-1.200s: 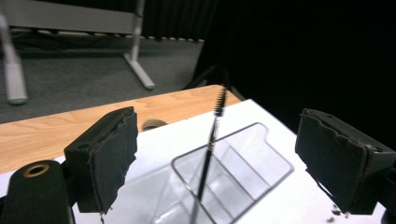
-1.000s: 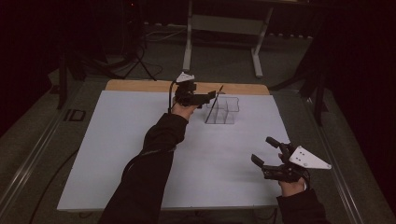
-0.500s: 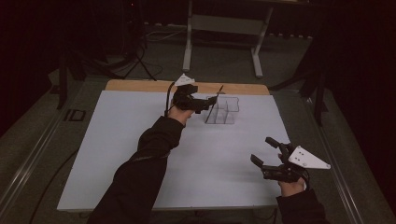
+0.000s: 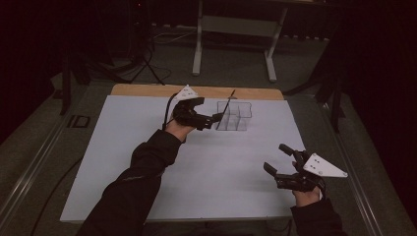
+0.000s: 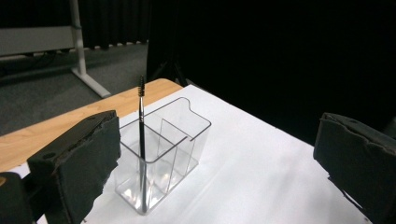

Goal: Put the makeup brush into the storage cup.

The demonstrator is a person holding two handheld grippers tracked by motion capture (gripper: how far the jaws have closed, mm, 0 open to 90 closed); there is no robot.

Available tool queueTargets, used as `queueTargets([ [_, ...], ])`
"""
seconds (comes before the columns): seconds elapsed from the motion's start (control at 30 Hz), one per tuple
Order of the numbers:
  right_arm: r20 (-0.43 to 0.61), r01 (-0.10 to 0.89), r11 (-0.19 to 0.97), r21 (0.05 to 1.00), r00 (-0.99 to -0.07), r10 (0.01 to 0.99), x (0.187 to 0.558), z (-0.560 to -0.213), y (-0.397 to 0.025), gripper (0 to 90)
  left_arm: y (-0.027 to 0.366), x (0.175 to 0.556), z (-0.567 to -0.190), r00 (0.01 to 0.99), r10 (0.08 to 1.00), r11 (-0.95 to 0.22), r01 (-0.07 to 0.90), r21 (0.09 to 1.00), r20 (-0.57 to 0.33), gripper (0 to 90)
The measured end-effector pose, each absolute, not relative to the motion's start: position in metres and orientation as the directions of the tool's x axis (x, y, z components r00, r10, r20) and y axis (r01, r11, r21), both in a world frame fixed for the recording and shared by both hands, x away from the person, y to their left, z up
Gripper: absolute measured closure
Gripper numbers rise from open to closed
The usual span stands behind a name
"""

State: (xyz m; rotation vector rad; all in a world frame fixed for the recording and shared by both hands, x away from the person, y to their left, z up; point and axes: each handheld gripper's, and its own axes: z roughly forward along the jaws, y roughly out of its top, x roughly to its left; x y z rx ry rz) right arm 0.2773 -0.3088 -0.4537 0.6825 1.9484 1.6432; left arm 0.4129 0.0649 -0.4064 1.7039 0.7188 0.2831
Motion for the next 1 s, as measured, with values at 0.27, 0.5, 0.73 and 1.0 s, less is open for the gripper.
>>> queueTargets([
  [0.27,-0.054,0.058,0.148,0.987,-0.752,0.657,0.278,-0.454,-0.308,14.0,0.087,0.391,-0.408,0.804,0.567,-0.096,0.278,0.956,-0.178,2.0],
  [0.5,-0.056,0.057,0.149,0.987,-0.751,0.658,0.277,-0.454,-0.308,14.0,0.105,0.372,-0.407,0.810,0.561,-0.095,0.270,0.958,-0.172,3.4],
  [0.73,-0.050,0.060,0.143,0.988,-0.748,0.661,0.277,-0.453,-0.310,14.0,0.126,0.350,-0.416,0.810,0.560,-0.106,0.279,0.955,-0.174,3.4],
  [1.0,-0.053,0.059,0.146,0.987,-0.748,0.662,0.277,-0.453,-0.309,13.9,0.141,0.330,-0.429,0.806,0.560,-0.104,0.297,0.949,-0.191,3.4],
])
